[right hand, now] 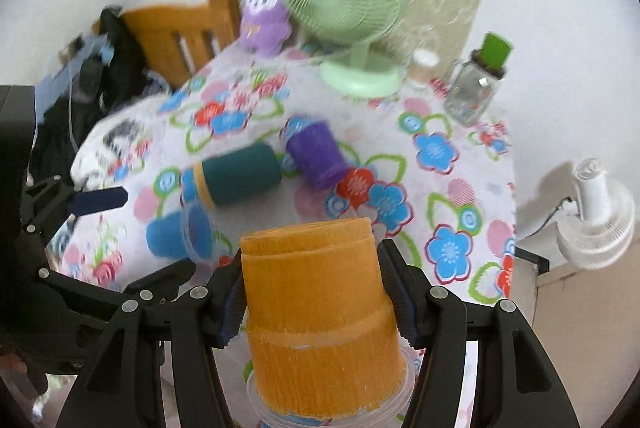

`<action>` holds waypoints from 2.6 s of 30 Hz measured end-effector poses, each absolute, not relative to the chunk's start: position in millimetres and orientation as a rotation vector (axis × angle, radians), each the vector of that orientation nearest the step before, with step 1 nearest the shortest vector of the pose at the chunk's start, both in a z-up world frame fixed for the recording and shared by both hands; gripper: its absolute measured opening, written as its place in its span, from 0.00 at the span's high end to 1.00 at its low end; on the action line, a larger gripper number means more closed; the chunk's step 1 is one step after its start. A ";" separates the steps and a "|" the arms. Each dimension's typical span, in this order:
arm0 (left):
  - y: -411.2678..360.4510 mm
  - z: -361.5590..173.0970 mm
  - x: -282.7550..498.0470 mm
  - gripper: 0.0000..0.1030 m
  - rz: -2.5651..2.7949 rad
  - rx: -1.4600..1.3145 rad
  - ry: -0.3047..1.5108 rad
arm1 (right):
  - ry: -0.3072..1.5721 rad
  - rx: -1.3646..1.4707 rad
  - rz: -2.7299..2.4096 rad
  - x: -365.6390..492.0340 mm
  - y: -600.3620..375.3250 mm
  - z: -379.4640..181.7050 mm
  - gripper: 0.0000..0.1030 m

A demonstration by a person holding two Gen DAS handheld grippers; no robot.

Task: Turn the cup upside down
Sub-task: 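Rotate the orange cup with the right tool so its rim faces the table, then lower the orange cup rim-down onto the table and open the right tool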

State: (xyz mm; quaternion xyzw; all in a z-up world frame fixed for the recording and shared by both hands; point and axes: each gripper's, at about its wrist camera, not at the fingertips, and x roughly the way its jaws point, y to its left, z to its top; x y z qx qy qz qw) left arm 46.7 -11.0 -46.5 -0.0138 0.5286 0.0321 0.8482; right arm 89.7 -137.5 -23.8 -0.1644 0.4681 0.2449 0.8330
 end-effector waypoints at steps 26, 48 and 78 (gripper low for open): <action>-1.0 -6.8 27.9 0.09 -0.051 -0.016 0.959 | 0.707 -0.024 0.232 26.9 -160.5 11.3 0.38; 6.6 -124.3 40.2 0.08 0.046 -0.004 1.050 | 0.627 0.017 0.240 66.0 -145.1 -135.3 0.38; 6.5 -96.8 23.1 0.08 0.075 -0.006 1.085 | 0.835 0.092 0.255 43.0 -158.4 -133.3 0.19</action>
